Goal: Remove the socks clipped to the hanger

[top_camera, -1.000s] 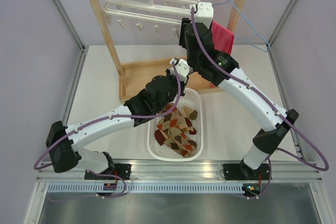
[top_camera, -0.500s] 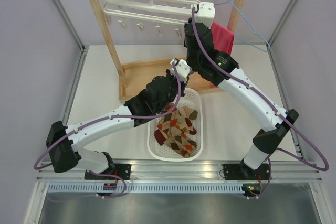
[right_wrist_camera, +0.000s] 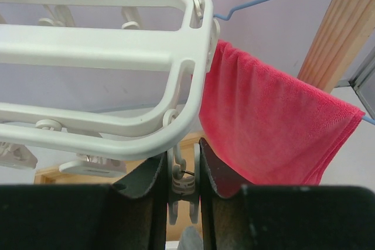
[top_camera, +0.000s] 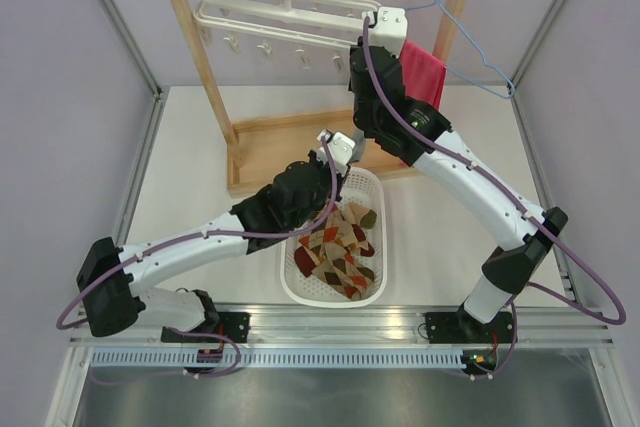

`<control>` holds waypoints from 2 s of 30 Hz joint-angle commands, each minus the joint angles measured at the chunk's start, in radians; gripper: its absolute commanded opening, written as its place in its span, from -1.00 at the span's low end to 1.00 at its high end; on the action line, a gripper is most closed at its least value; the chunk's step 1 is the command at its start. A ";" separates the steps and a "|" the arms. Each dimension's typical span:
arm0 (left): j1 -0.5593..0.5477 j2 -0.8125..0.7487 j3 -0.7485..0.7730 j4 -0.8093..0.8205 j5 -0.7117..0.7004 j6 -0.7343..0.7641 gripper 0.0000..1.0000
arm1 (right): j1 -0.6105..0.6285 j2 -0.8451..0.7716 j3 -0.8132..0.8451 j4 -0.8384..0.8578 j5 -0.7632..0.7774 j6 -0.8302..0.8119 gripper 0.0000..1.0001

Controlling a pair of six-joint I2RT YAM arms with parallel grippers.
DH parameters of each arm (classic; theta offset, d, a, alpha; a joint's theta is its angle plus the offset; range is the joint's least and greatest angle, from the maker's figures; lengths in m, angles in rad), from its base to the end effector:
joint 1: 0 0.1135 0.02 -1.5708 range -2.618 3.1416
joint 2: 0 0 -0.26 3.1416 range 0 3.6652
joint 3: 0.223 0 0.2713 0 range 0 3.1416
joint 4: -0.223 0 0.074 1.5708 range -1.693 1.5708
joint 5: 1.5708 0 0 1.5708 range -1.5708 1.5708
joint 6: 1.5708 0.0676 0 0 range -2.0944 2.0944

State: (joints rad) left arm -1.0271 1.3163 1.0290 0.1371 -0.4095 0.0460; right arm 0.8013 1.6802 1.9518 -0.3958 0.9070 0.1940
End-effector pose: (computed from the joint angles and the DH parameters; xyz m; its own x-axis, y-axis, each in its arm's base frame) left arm 0.2091 -0.2940 0.3273 -0.0506 0.1652 -0.9850 0.5844 0.8047 0.1050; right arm 0.3179 0.2516 0.4864 -0.0650 0.1036 -0.9925 0.1160 0.9886 0.0956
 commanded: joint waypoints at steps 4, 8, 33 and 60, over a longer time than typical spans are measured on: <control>-0.007 -0.133 -0.070 -0.016 0.012 -0.121 -0.95 | 0.004 -0.045 -0.053 0.020 -0.002 0.005 -0.87; -0.007 -0.176 -0.092 -0.059 -0.005 -0.136 -0.95 | 0.003 -0.077 -0.093 0.023 -0.040 0.016 -0.50; -0.005 -0.381 -0.214 -0.316 0.064 -0.278 -0.95 | -0.043 -0.441 -0.758 0.077 -0.120 0.140 0.96; -0.074 -0.408 -0.428 -0.268 0.439 -0.468 -0.95 | -0.191 -0.539 -1.073 0.169 -0.289 0.271 0.96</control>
State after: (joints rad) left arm -1.0893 0.9062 0.6025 -0.2077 -0.0105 -0.3676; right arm 0.6170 1.1576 0.8810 -0.2756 0.6426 0.4412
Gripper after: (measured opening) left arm 0.033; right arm 0.982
